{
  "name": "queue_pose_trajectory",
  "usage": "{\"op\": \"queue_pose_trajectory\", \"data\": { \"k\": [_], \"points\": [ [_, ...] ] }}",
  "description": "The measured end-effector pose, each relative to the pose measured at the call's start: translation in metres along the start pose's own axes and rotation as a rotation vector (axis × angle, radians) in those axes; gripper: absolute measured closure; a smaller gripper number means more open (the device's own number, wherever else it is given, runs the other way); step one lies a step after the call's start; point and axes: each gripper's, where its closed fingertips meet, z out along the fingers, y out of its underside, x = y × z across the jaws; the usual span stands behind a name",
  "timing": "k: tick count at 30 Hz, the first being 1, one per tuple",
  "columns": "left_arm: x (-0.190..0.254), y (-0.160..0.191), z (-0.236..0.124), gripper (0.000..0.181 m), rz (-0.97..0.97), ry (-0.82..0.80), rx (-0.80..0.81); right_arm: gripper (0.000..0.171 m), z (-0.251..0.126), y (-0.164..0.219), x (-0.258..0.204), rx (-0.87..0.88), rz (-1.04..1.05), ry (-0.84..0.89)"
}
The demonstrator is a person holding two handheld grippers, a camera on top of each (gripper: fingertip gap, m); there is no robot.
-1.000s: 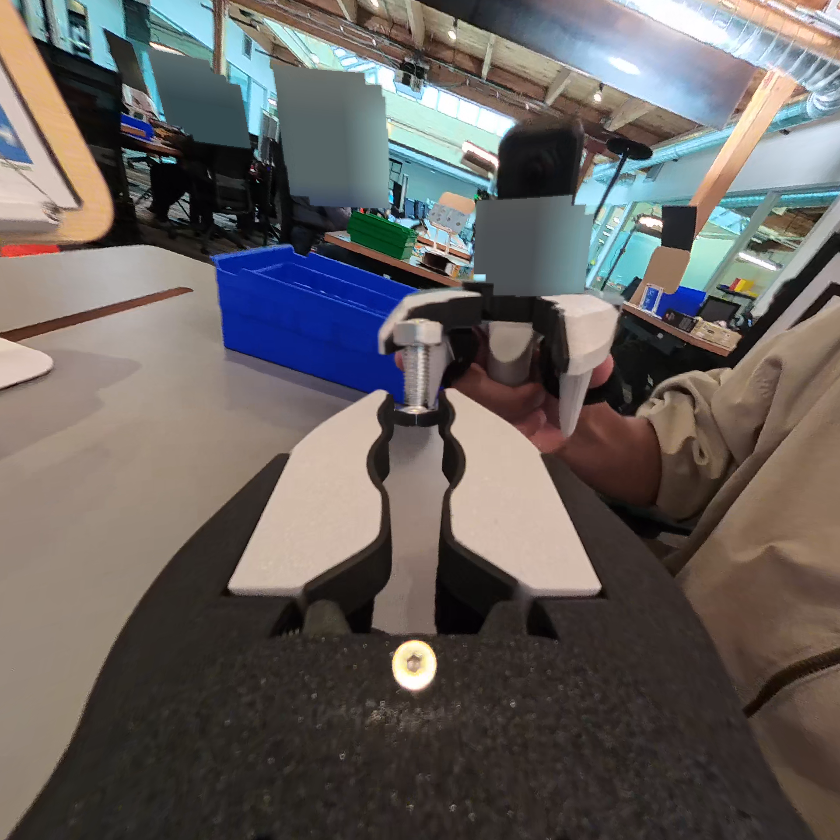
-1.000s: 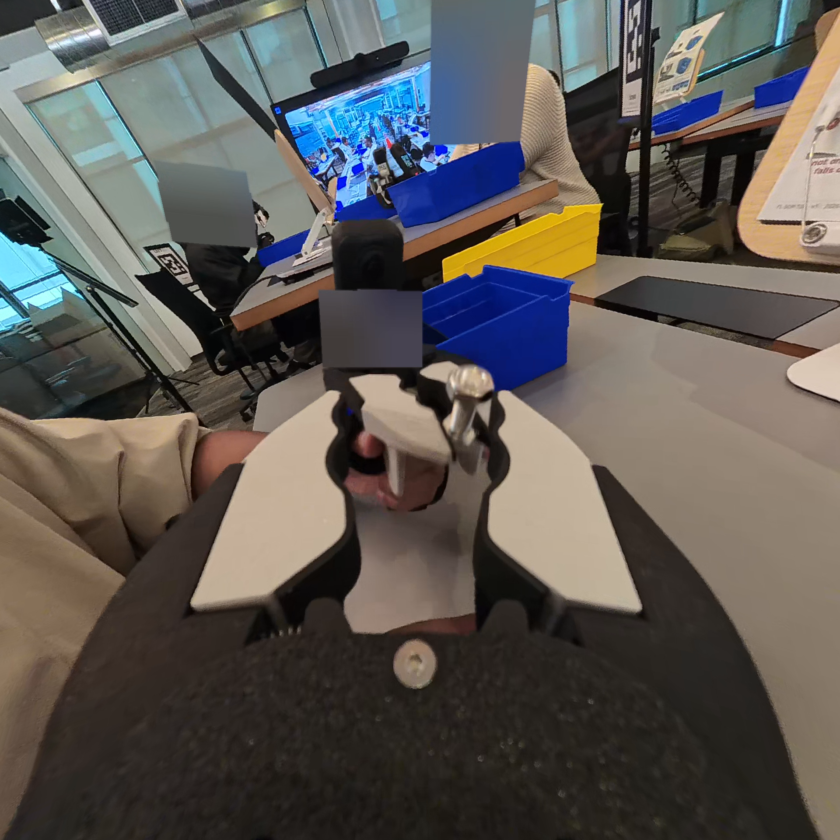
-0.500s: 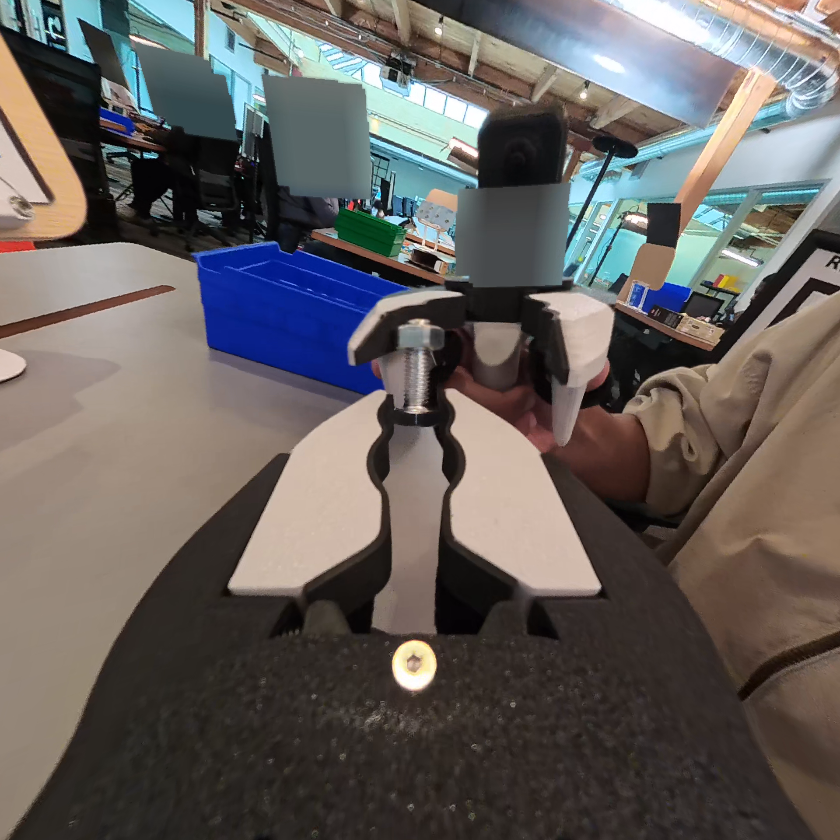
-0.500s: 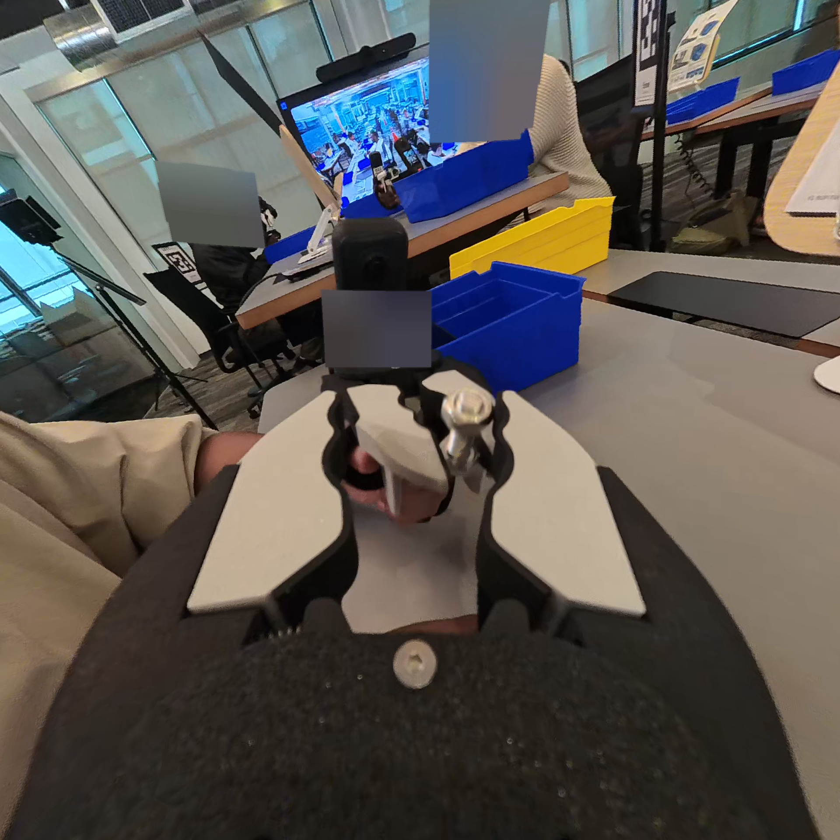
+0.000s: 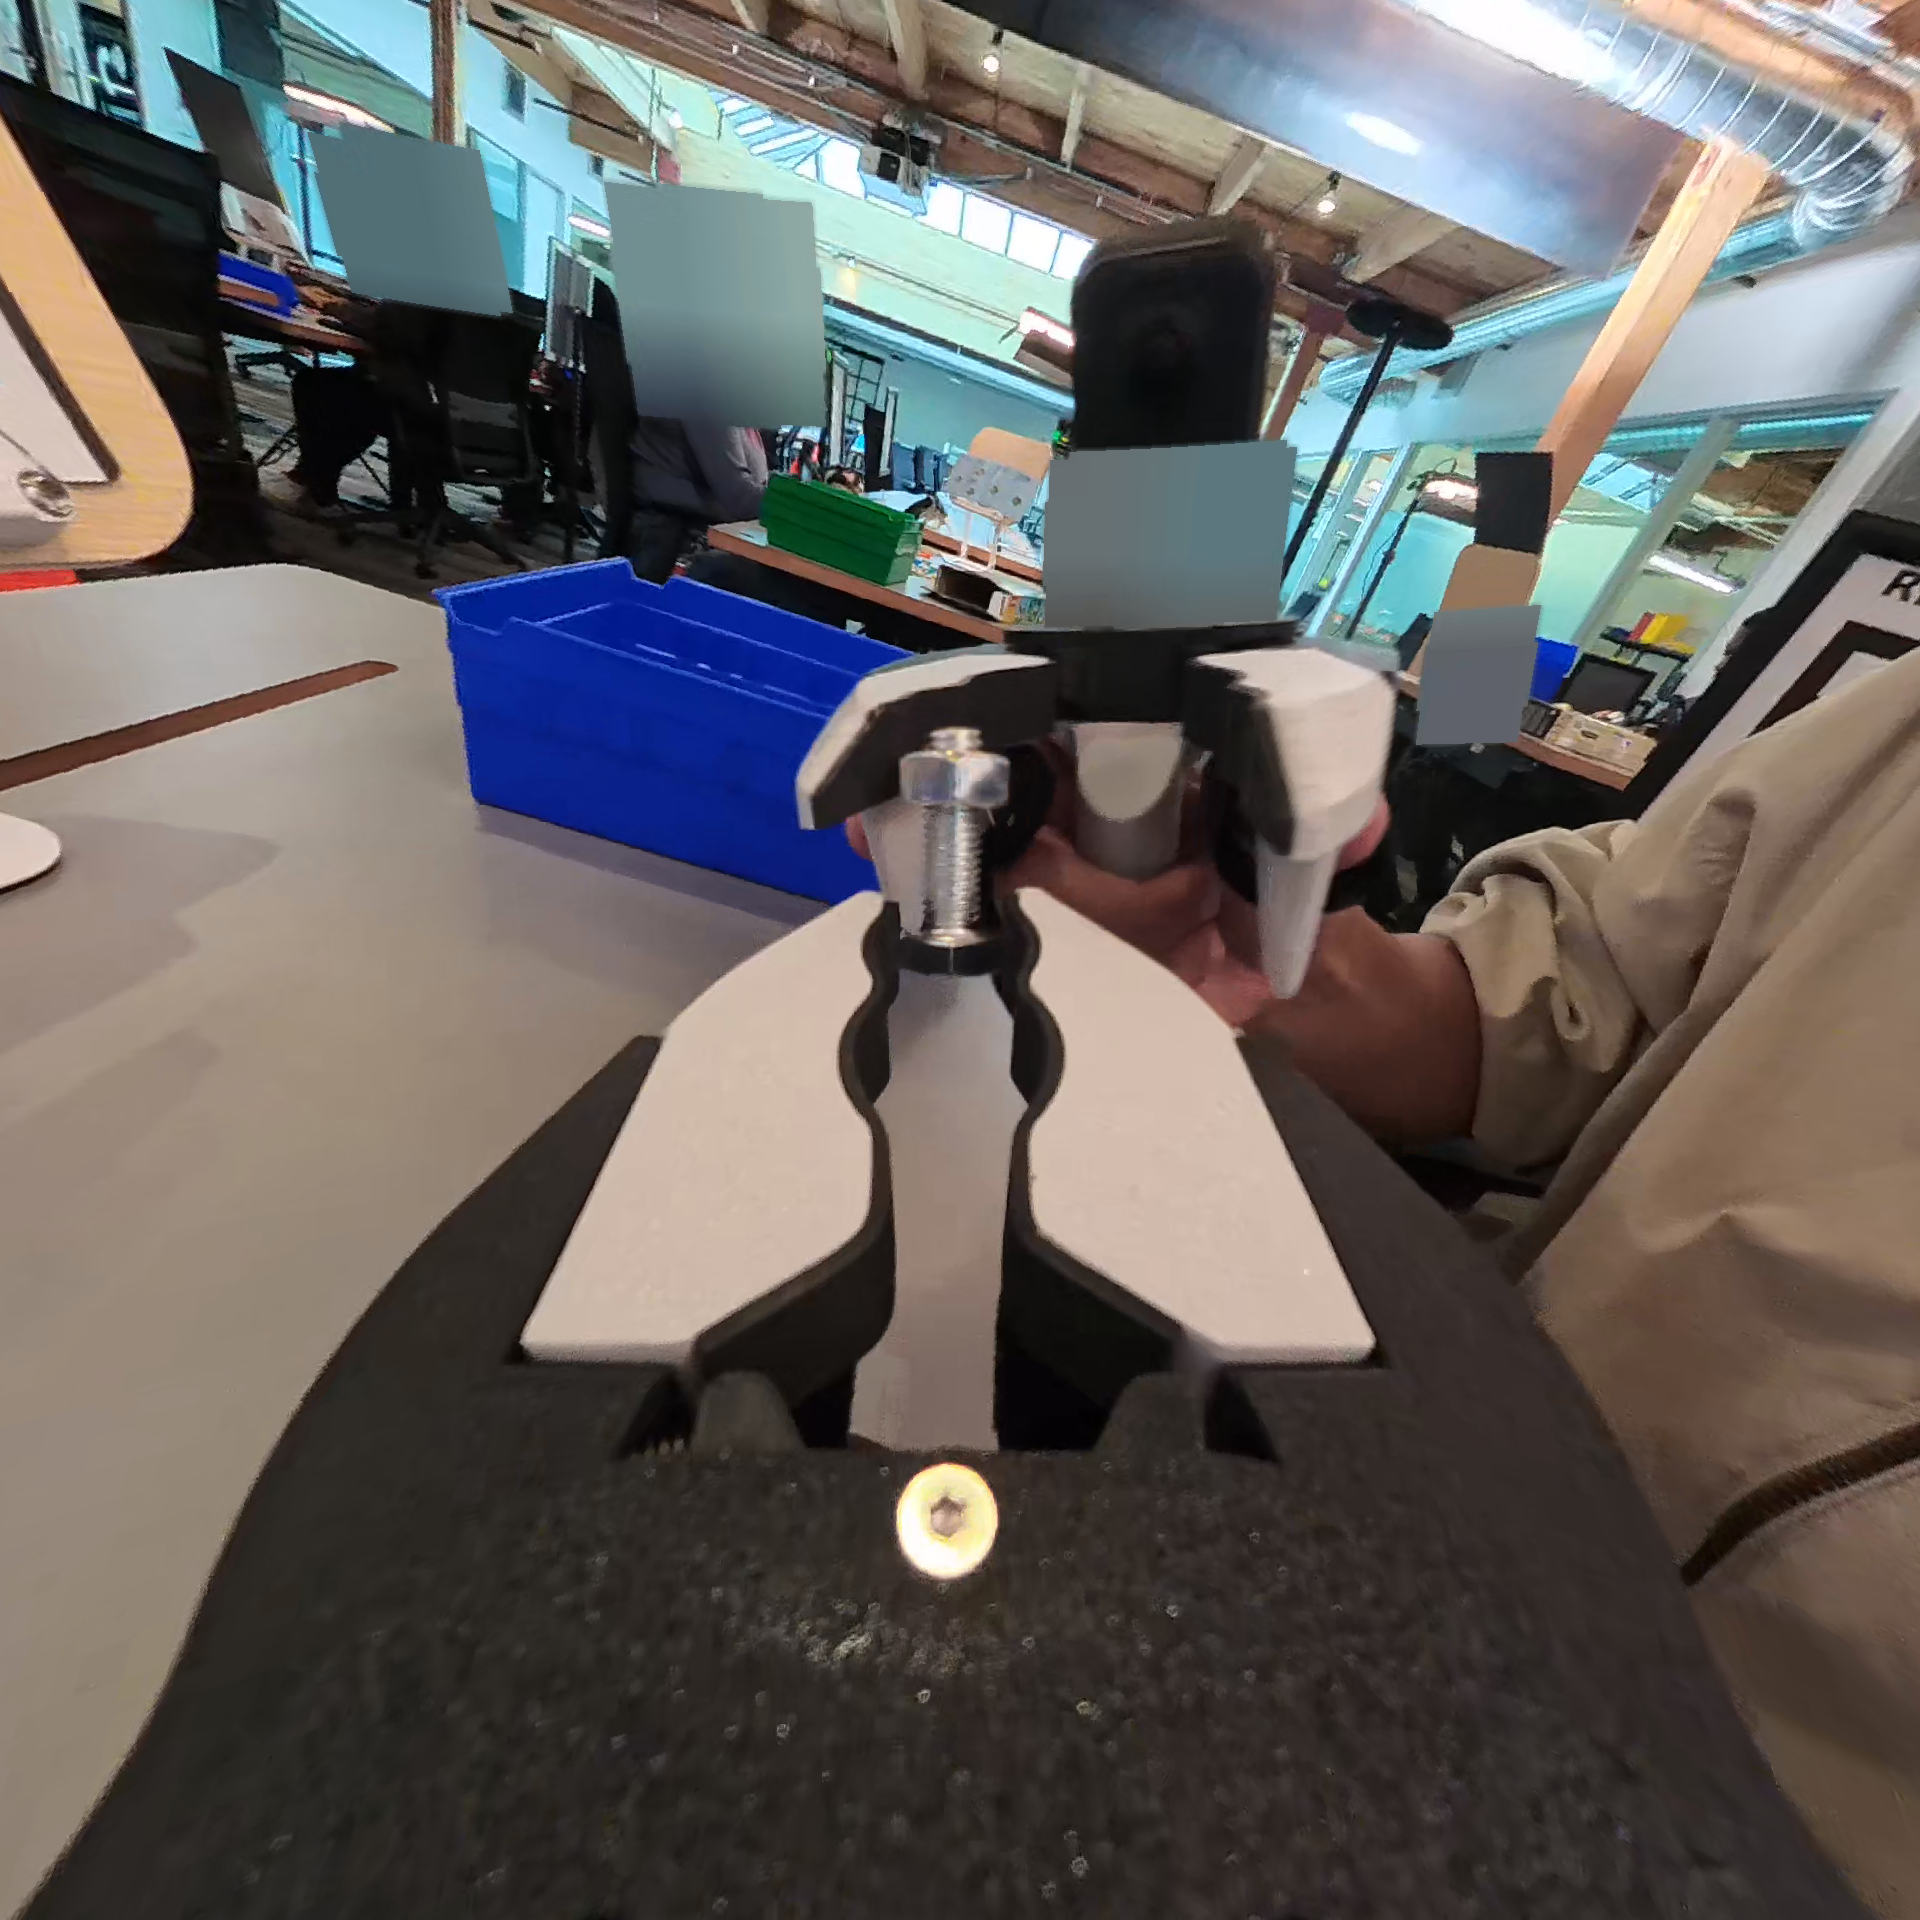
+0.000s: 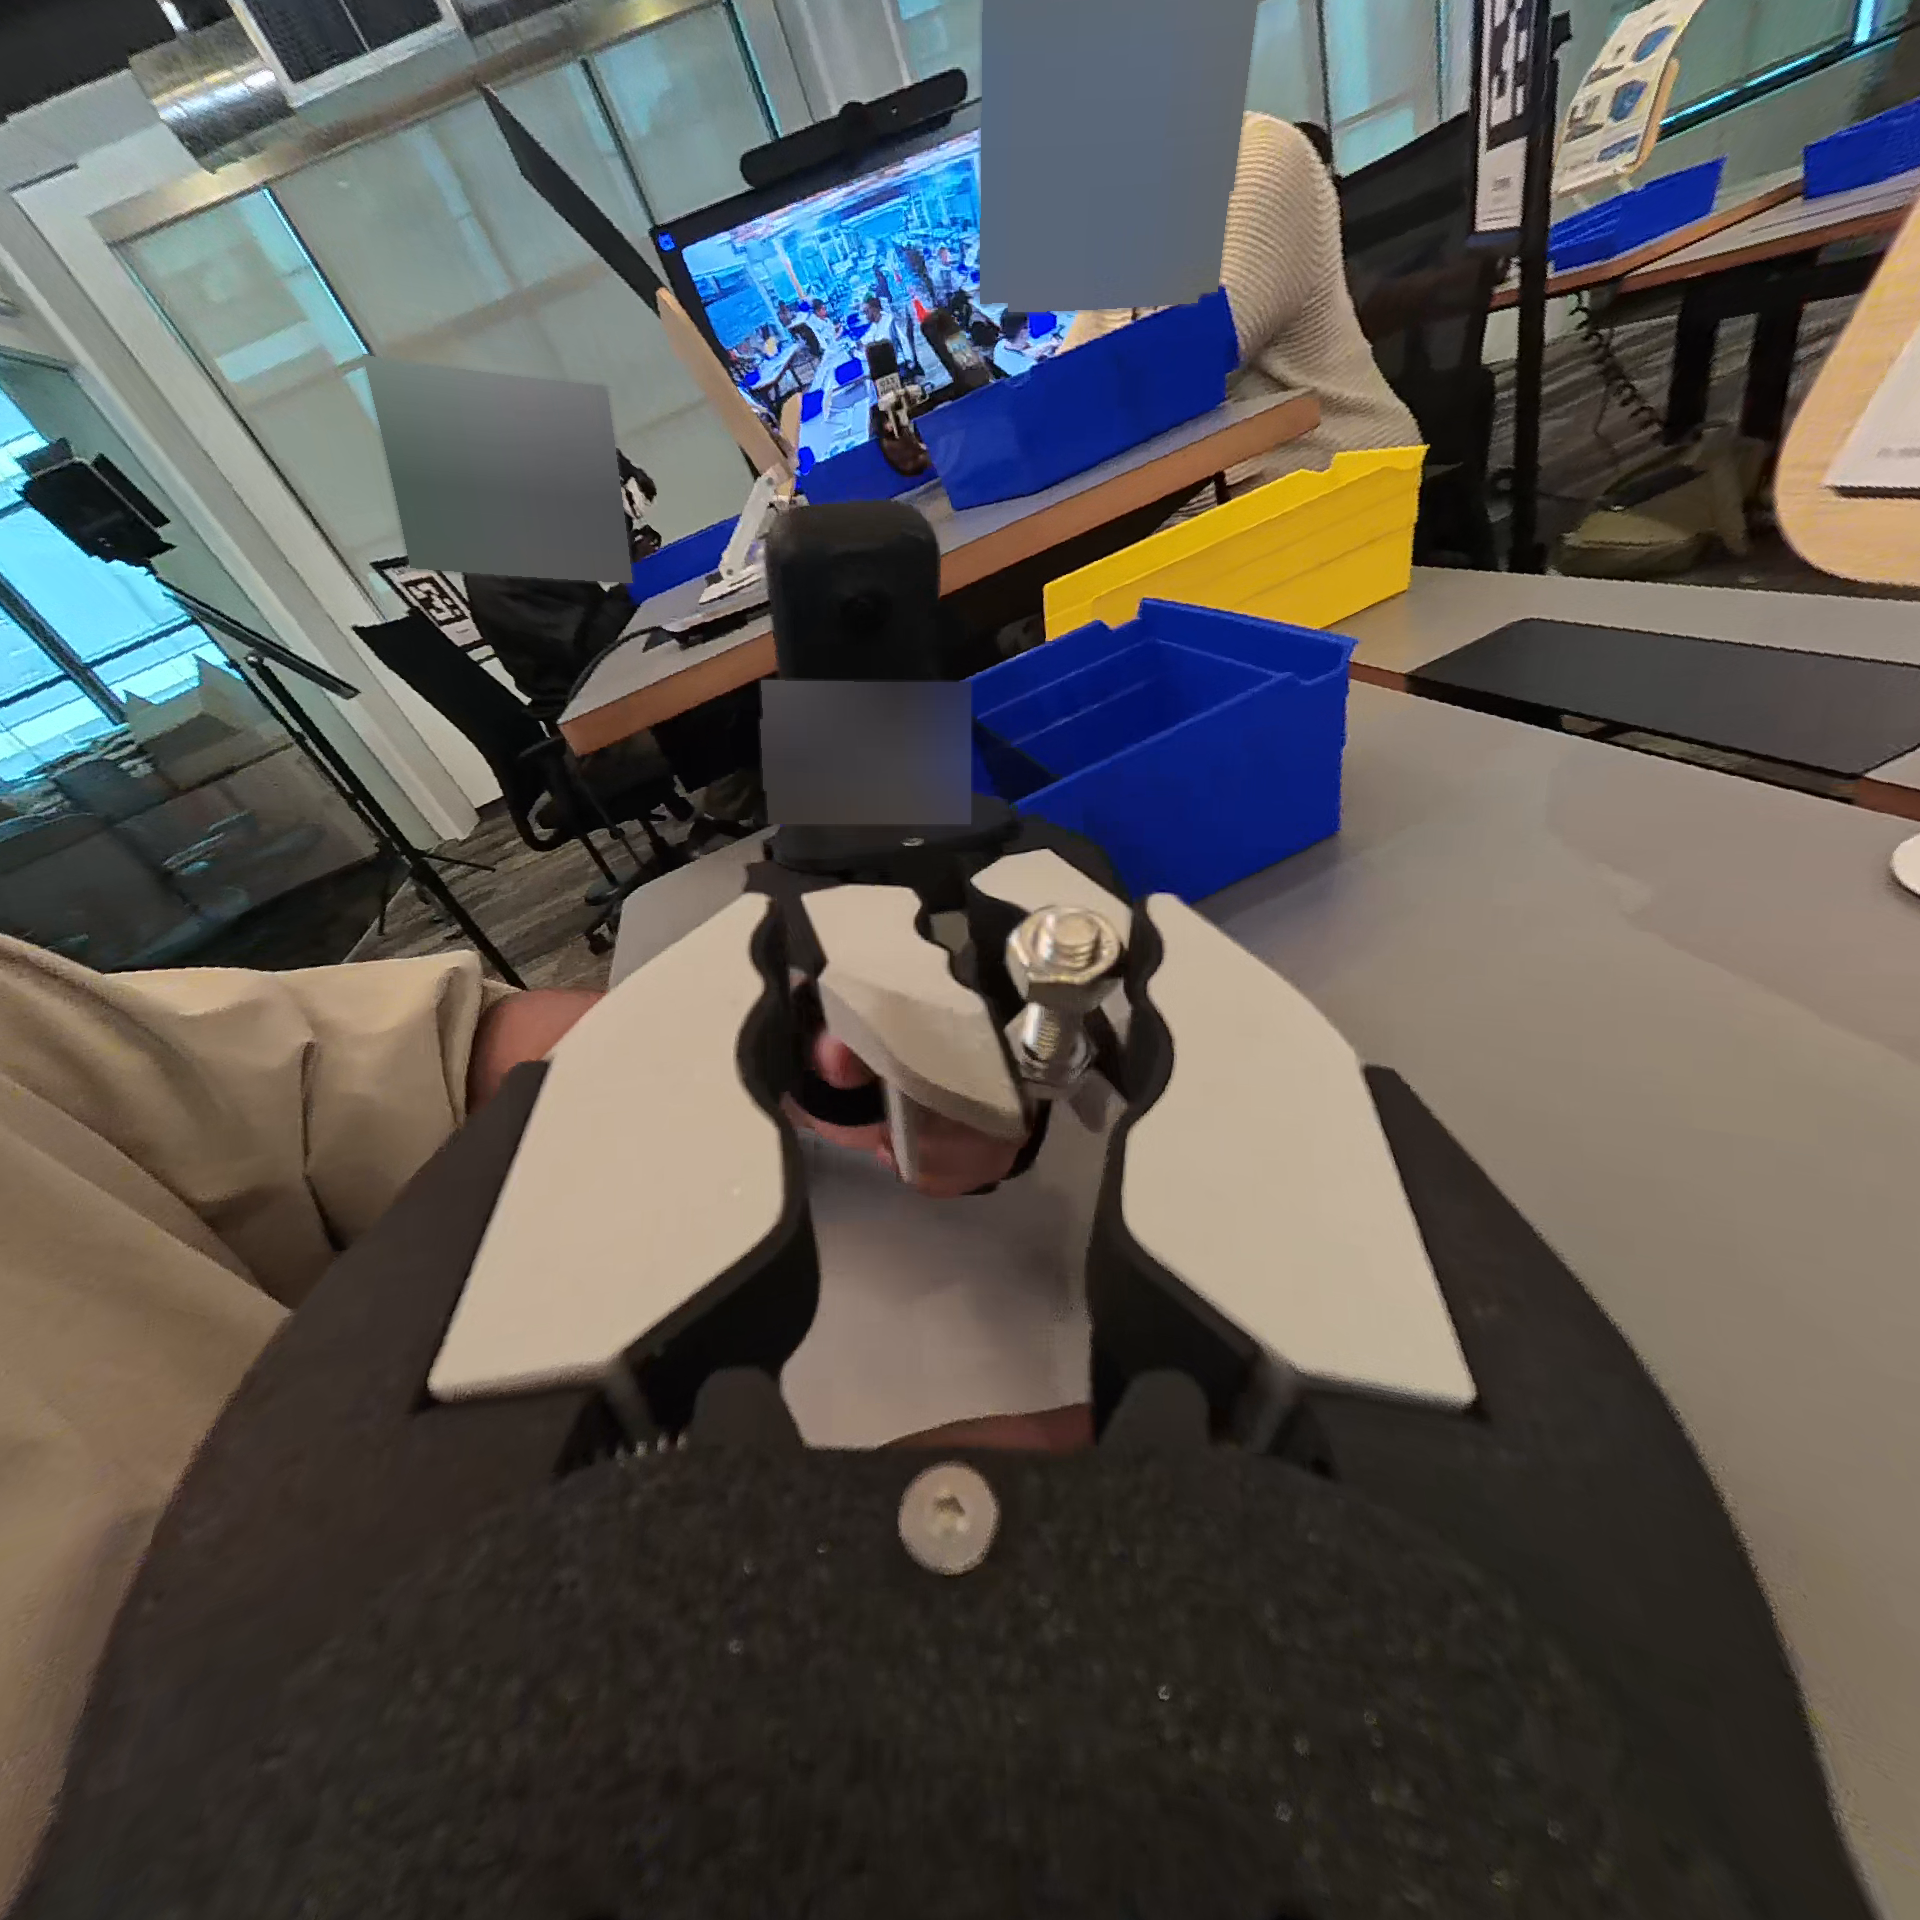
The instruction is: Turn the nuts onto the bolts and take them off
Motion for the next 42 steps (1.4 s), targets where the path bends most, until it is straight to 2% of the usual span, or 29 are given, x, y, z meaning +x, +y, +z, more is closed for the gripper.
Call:
{"op": "queue_pose_trajectory", "data": {
  "k": [3, 4, 5, 12, 16, 19, 21, 26, 31, 42],
  "points": [
    [-0.011, -0.006, -0.008, 0.163, -0.004, -0.036, 0.017, 0.105, -0.004, 0.001, -0.001, 0.009, -0.014, 0.016],
    [-0.016, -0.008, -0.012, 0.163, -0.008, -0.057, 0.021, 0.116, -0.008, 0.002, -0.002, 0.008, -0.013, 0.005],
    [-0.023, -0.010, -0.016, 0.163, -0.011, -0.083, 0.027, 0.115, -0.012, 0.003, -0.003, 0.009, -0.008, 0.004],
    [-0.020, -0.011, -0.016, 0.163, -0.012, -0.058, 0.030, 0.117, -0.037, 0.007, 0.020, 0.018, 0.028, 0.086],
    [-0.003, 0.000, -0.004, 0.163, -0.028, 0.028, 0.001, 0.116, -0.022, 0.005, 0.019, -0.004, 0.013, 0.059],
    [0.002, 0.007, 0.002, 0.163, -0.025, 0.041, -0.024, 0.117, -0.008, 0.007, 0.010, -0.010, 0.028, 0.009],
    [-0.006, 0.007, 0.000, 0.163, -0.019, 0.004, -0.030, 0.109, -0.005, 0.009, 0.005, -0.009, 0.025, 0.005],
    [-0.023, -0.004, -0.016, 0.163, -0.012, -0.057, -0.002, 0.117, -0.026, 0.009, 0.010, 0.010, 0.003, 0.067],
    [-0.019, -0.001, -0.011, 0.163, 0.011, -0.057, -0.025, 0.118, -0.046, 0.017, 0.025, -0.004, 0.025, 0.119],
    [-0.021, 0.007, -0.010, 0.163, 0.060, -0.071, -0.099, 0.123, -0.059, 0.019, 0.039, -0.043, -0.018, 0.178]
  ]
}}
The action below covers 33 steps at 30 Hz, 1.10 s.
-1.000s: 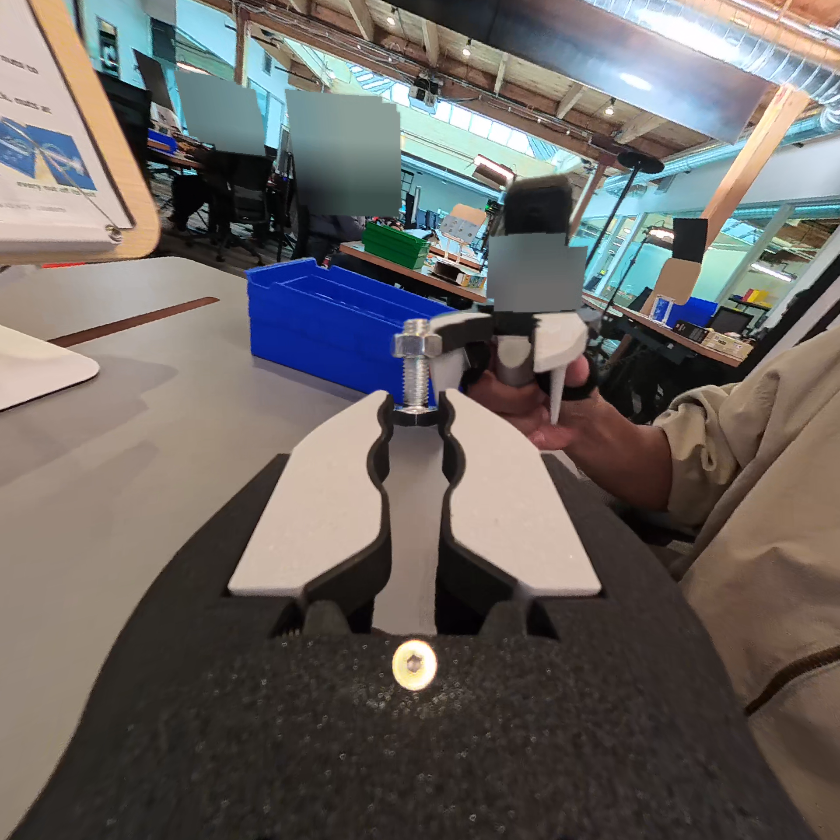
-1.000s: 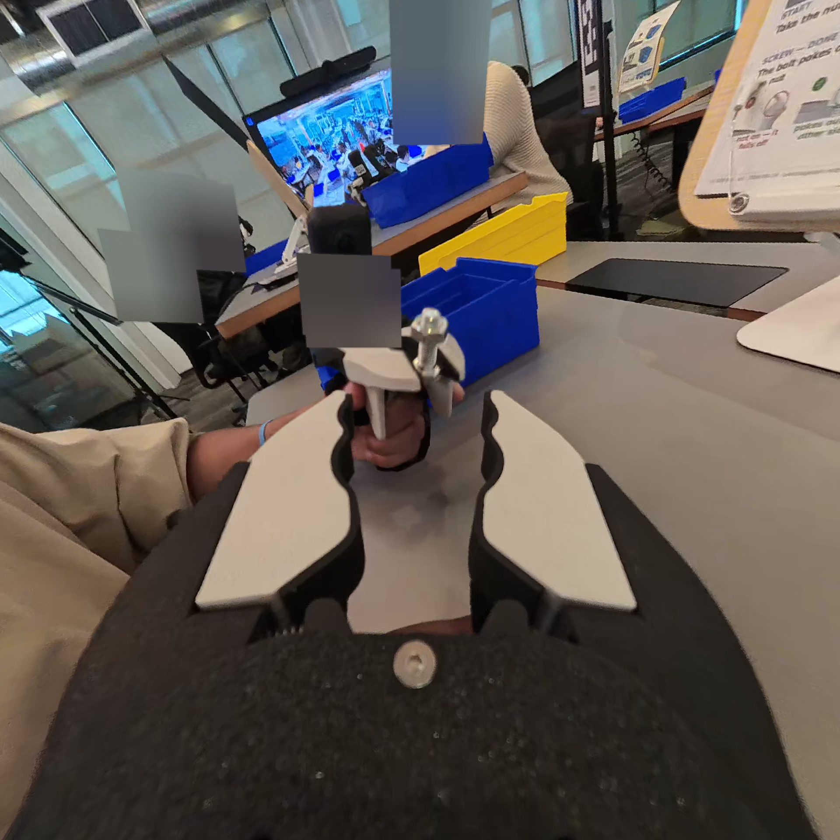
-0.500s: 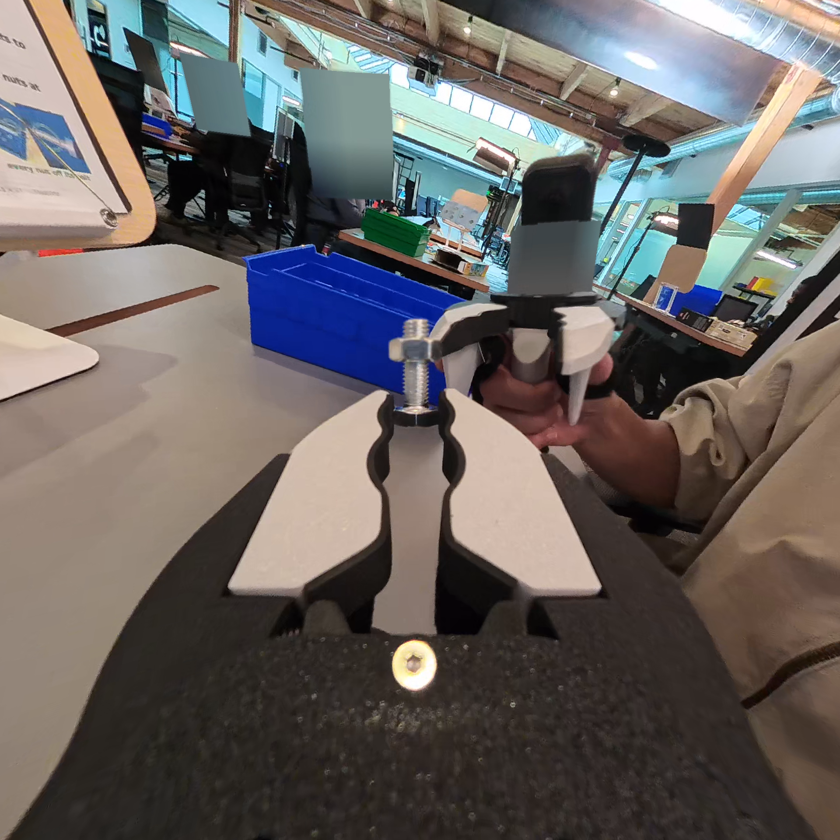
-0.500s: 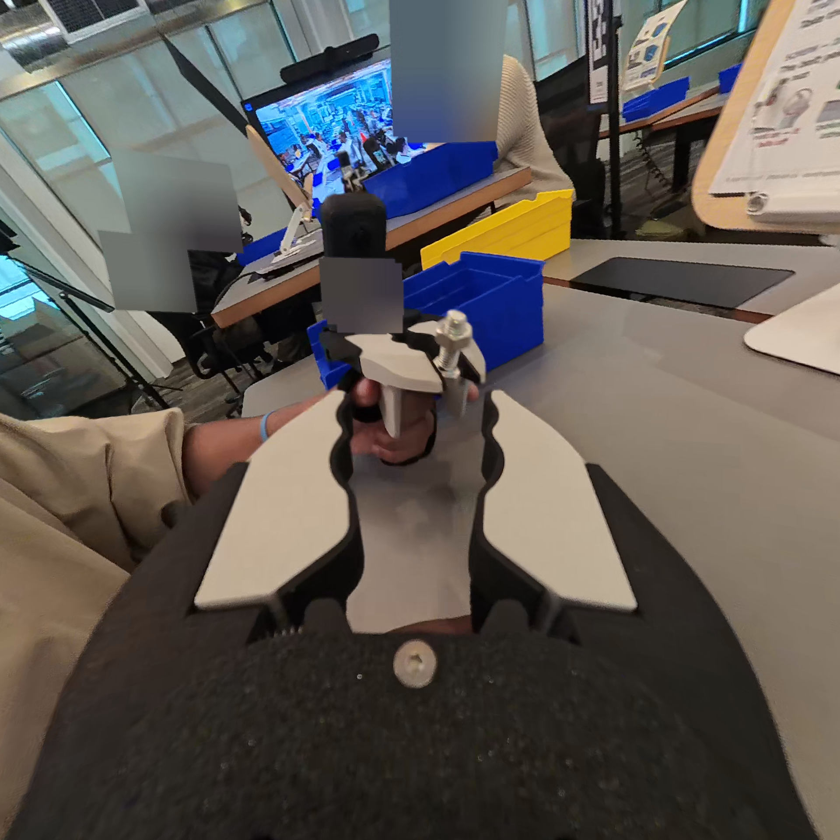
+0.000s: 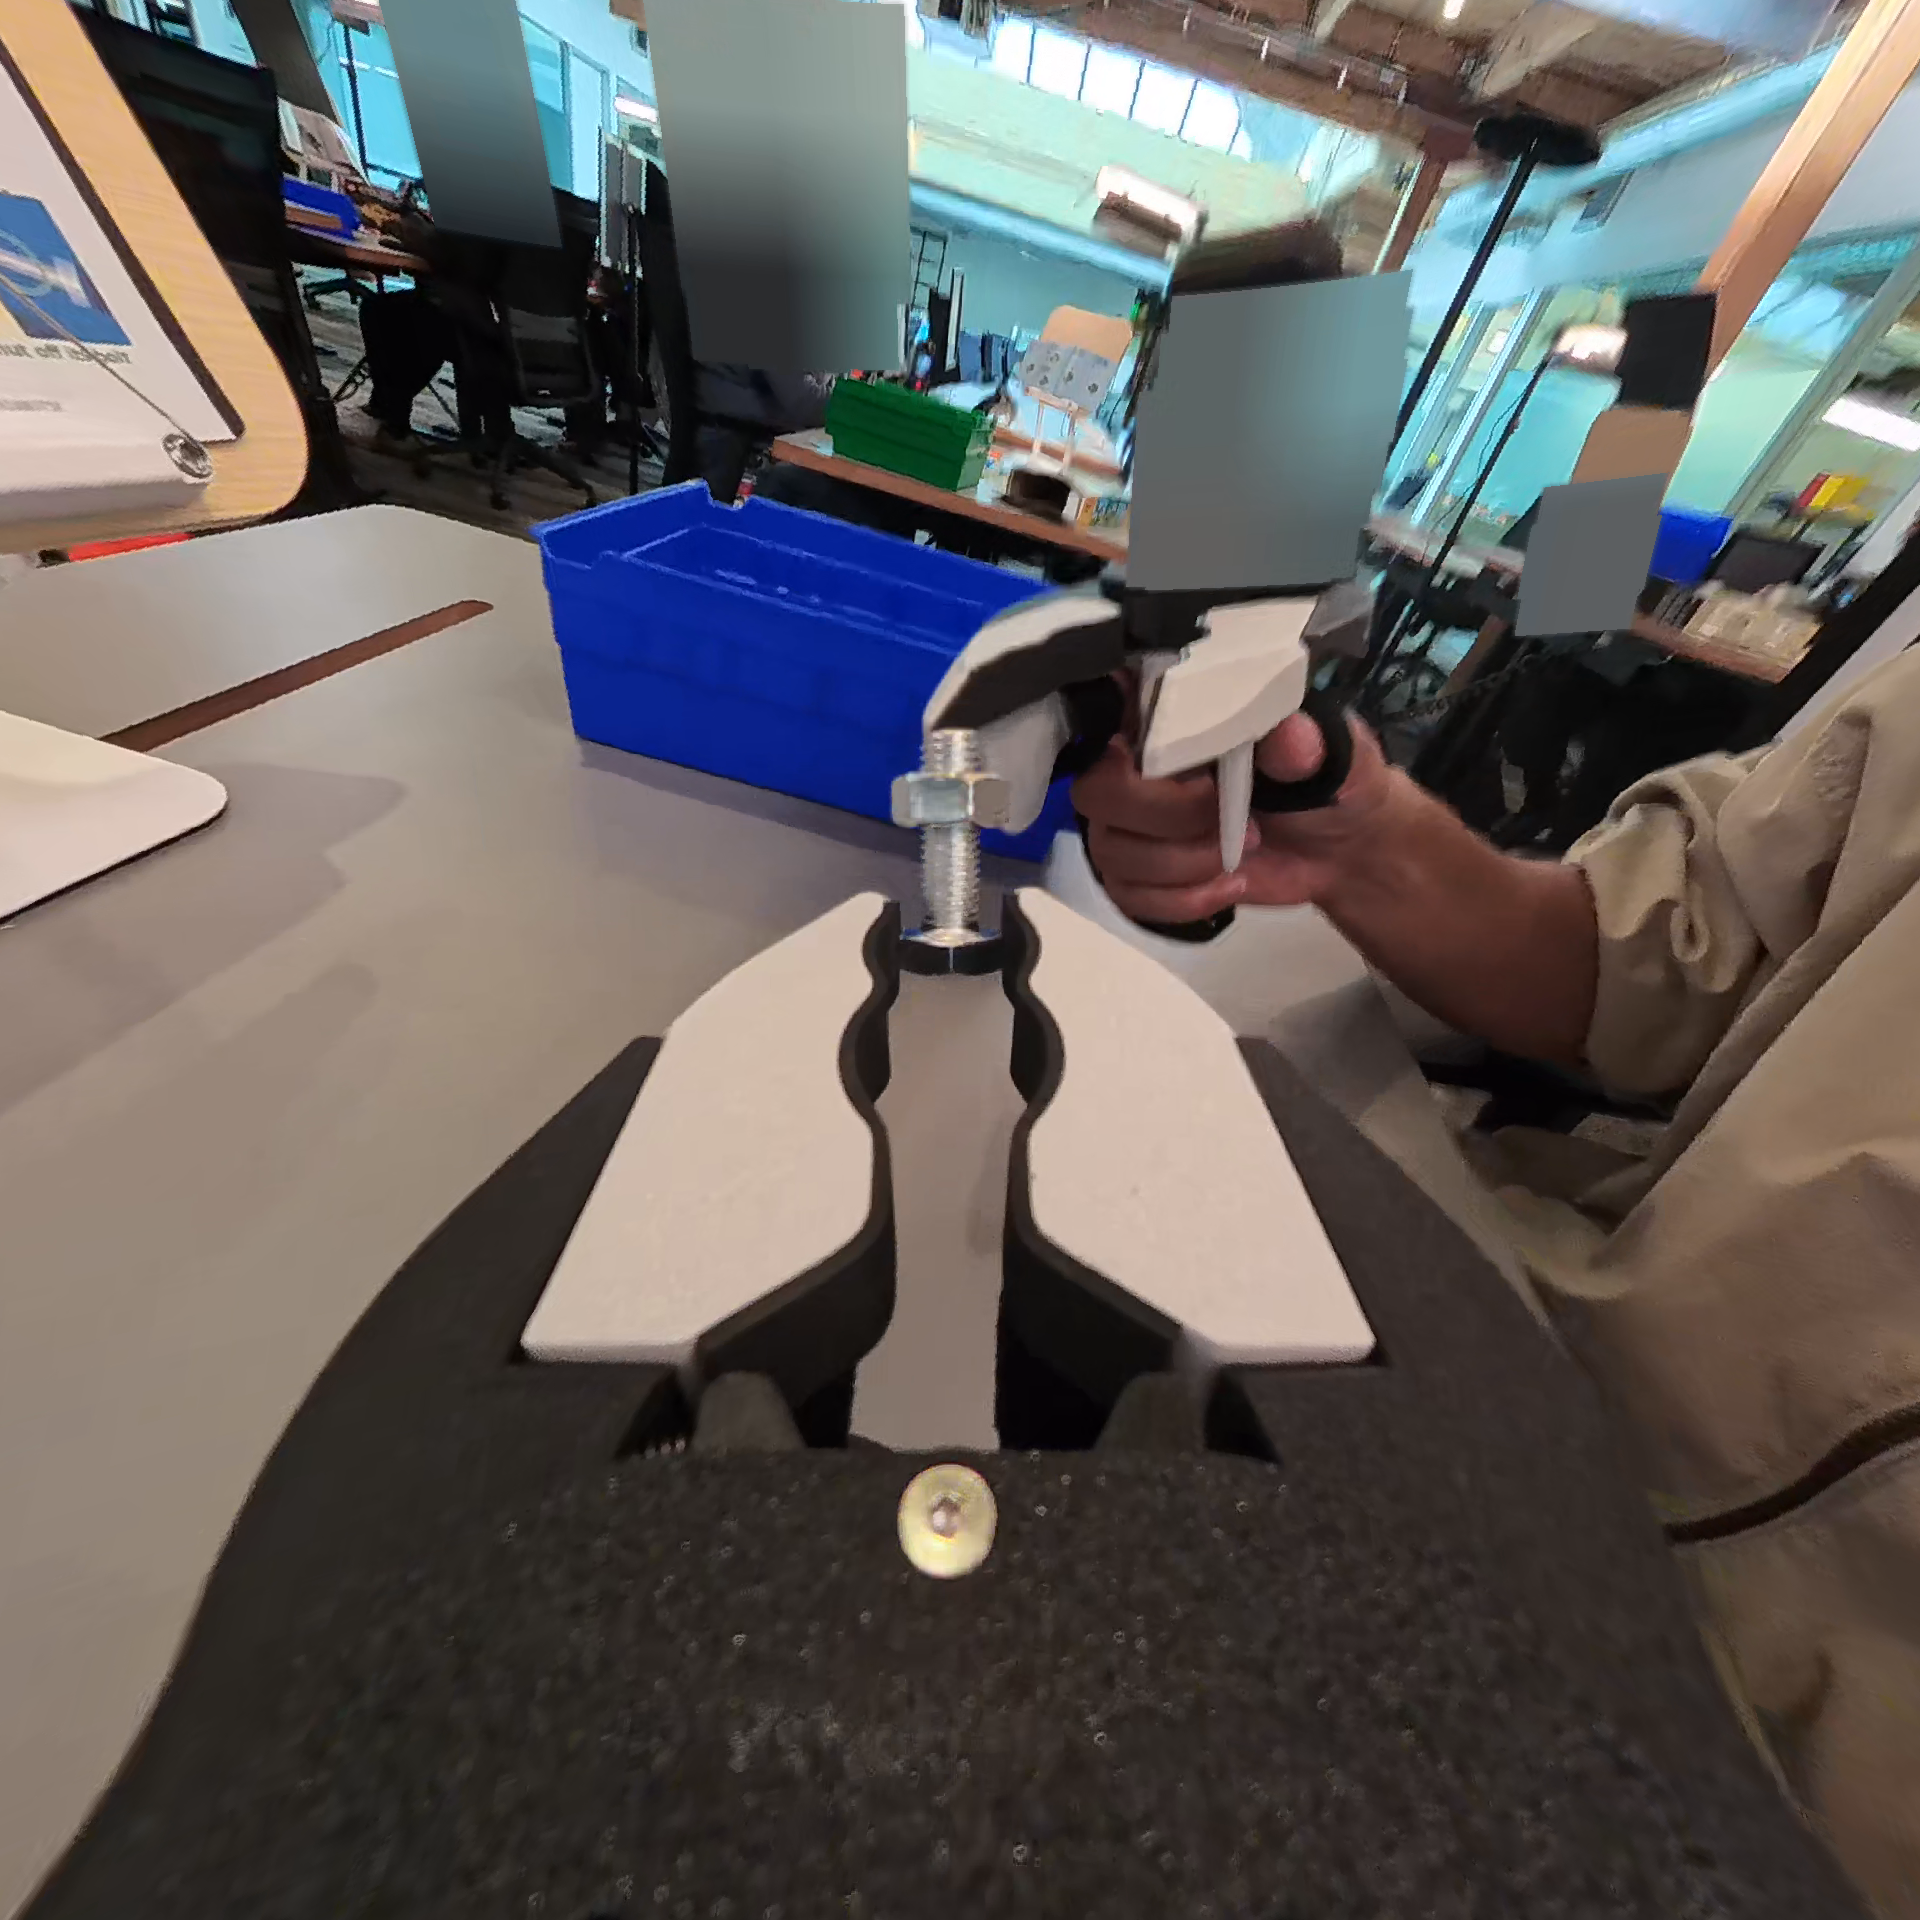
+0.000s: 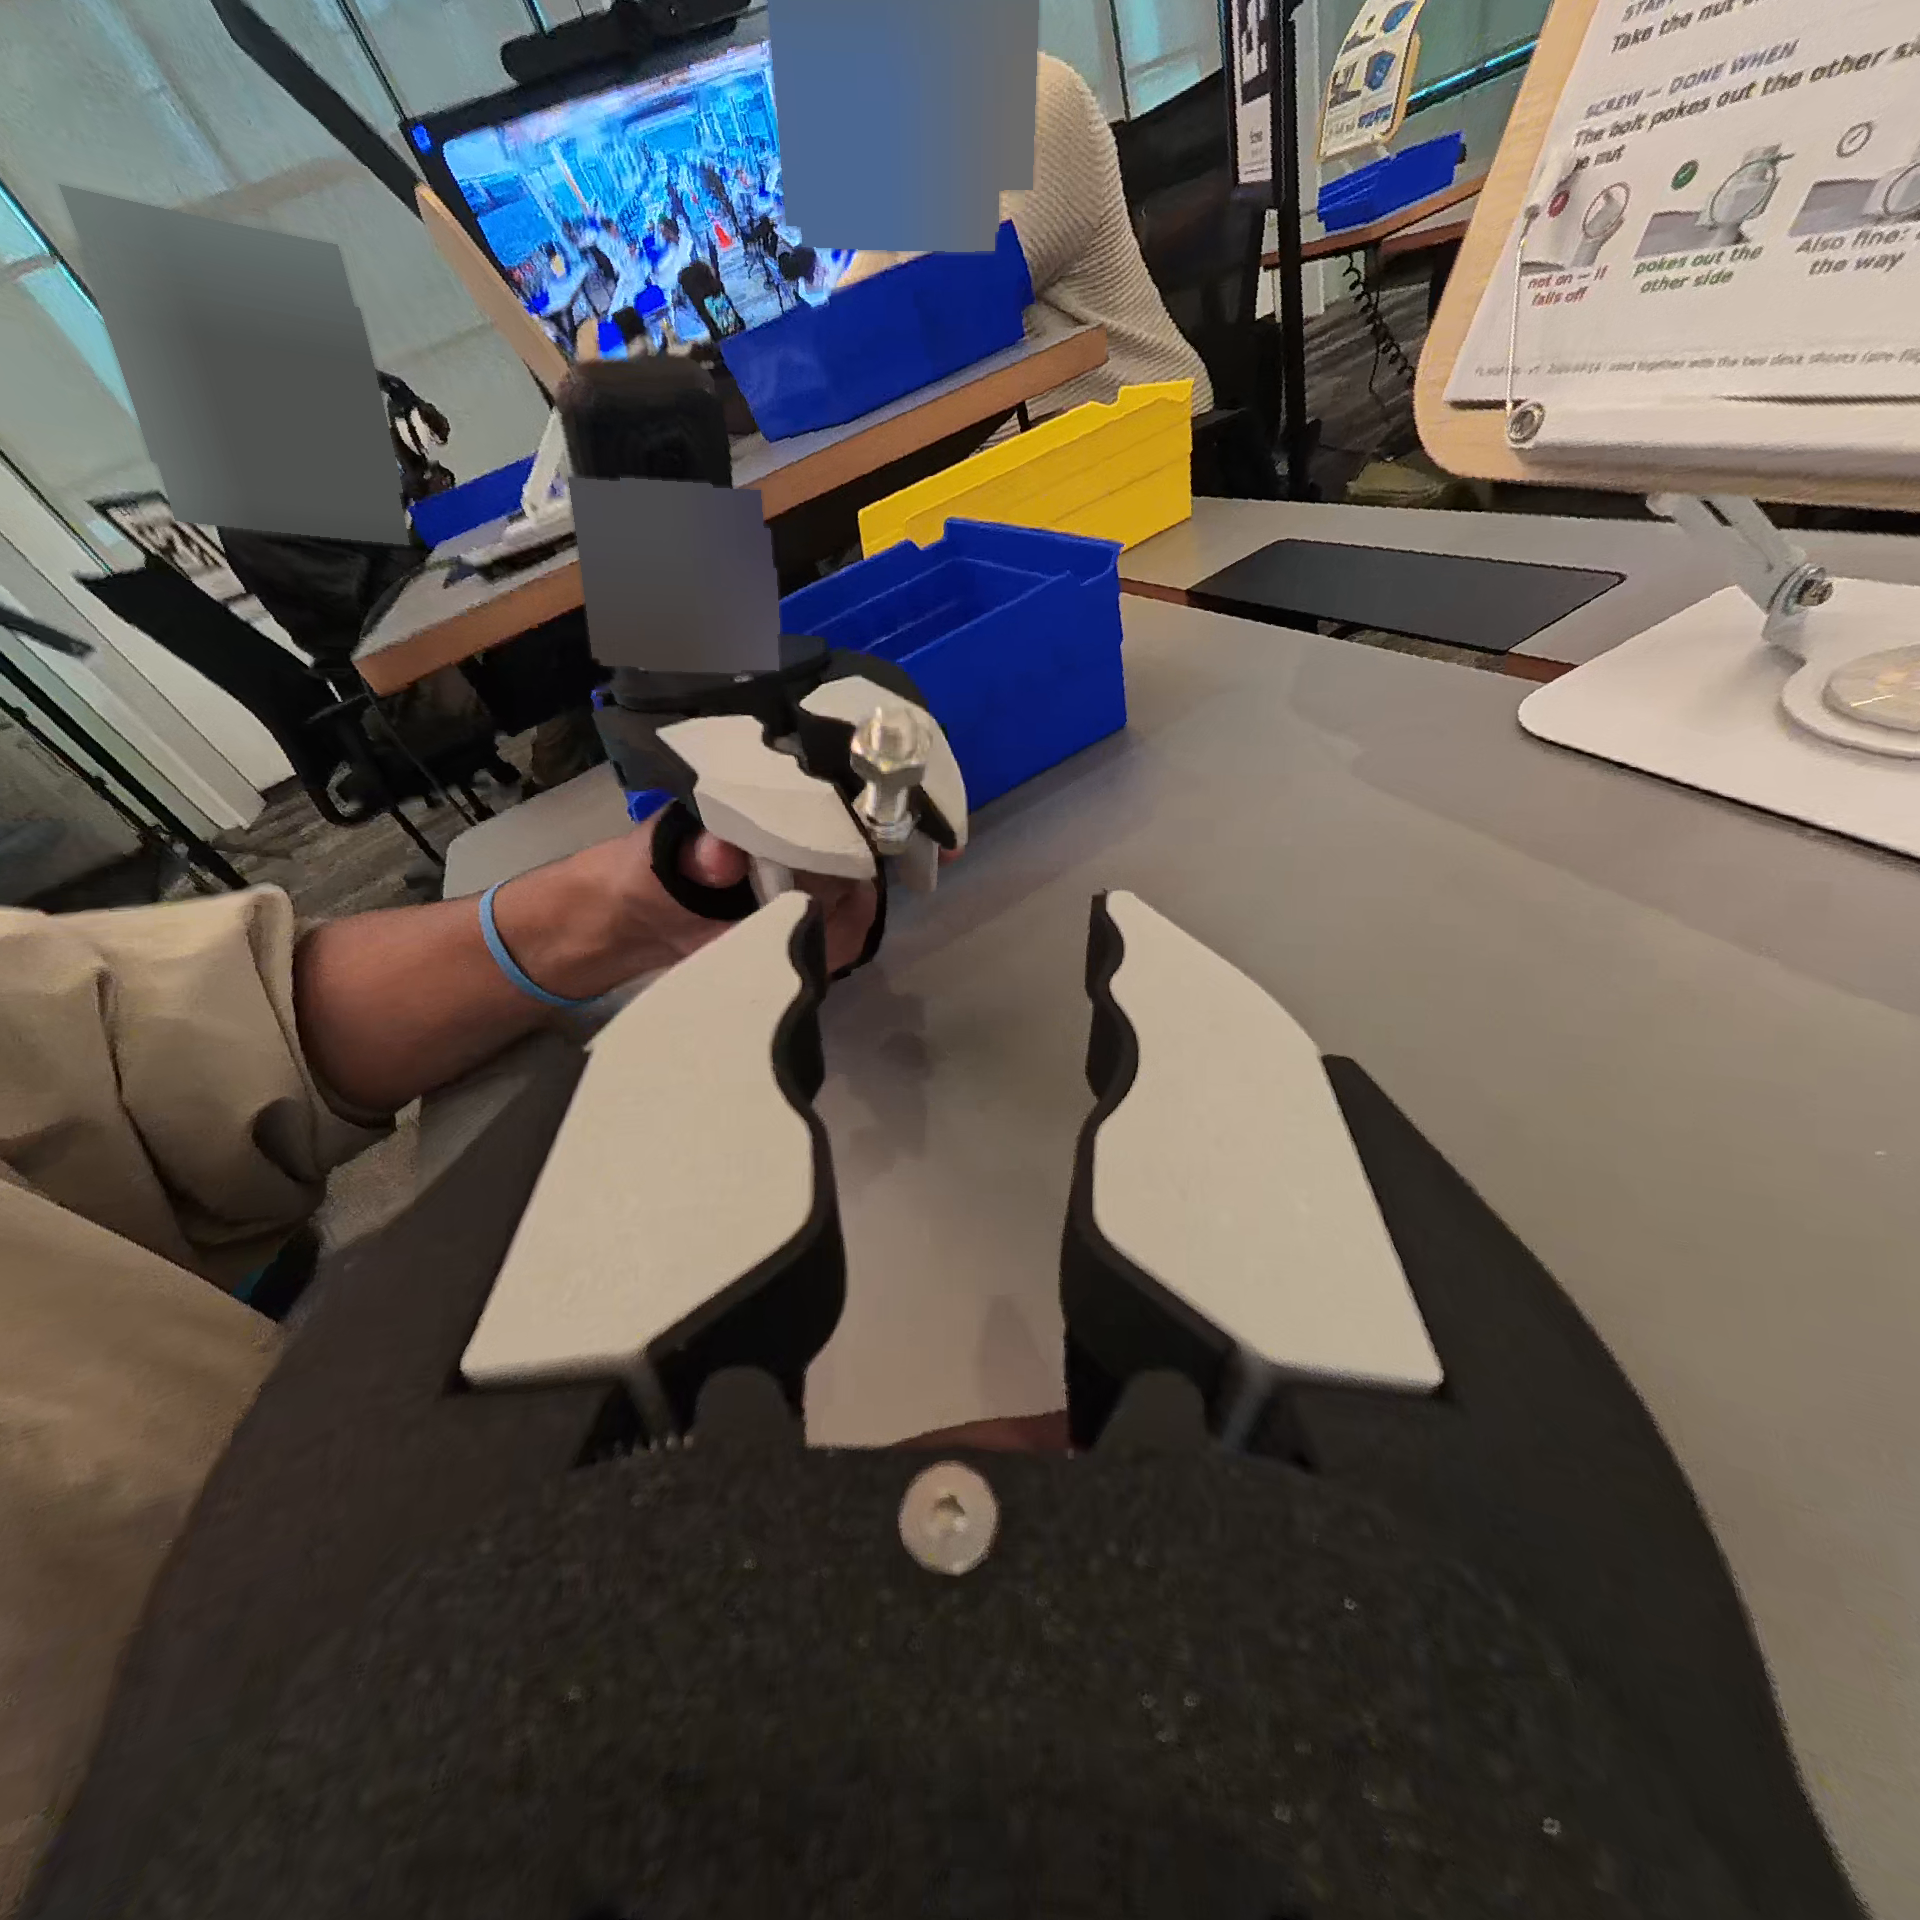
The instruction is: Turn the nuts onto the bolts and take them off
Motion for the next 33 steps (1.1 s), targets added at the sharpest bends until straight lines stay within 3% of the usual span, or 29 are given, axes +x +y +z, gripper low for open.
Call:
{"op": "queue_pose_trajectory", "data": {
  "k": [6, 12, 19, 25, 28, 33],
  "points": [
    [-0.004, 0.031, 0.003, 0.163, 0.345, -0.150, -0.295, 0.130, 0.022, 0.016, -0.012, -0.268, -0.209, -0.073],
    [0.005, 0.043, 0.006, 0.163, 0.461, -0.146, -0.393, 0.130, 0.039, 0.040, -0.019, -0.429, -0.360, -0.102],
    [0.009, 0.048, 0.008, 0.163, 0.474, -0.125, -0.409, 0.151, 0.039, 0.045, -0.021, -0.452, -0.359, -0.137],
    [0.004, 0.040, 0.012, 0.162, 0.518, -0.186, -0.331, 0.152, 0.035, 0.040, -0.014, -0.410, -0.387, -0.075],
    [0.000, 0.021, 0.009, 0.150, 0.541, -0.232, -0.191, 0.152, 0.029, 0.030, 0.000, -0.351, -0.377, 0.025],
    [-0.041, -0.017, -0.028, 0.121, 0.286, -0.606, 0.144, 0.152, 0.005, 0.005, 0.016, -0.158, -0.352, 0.243]
  ]
}}
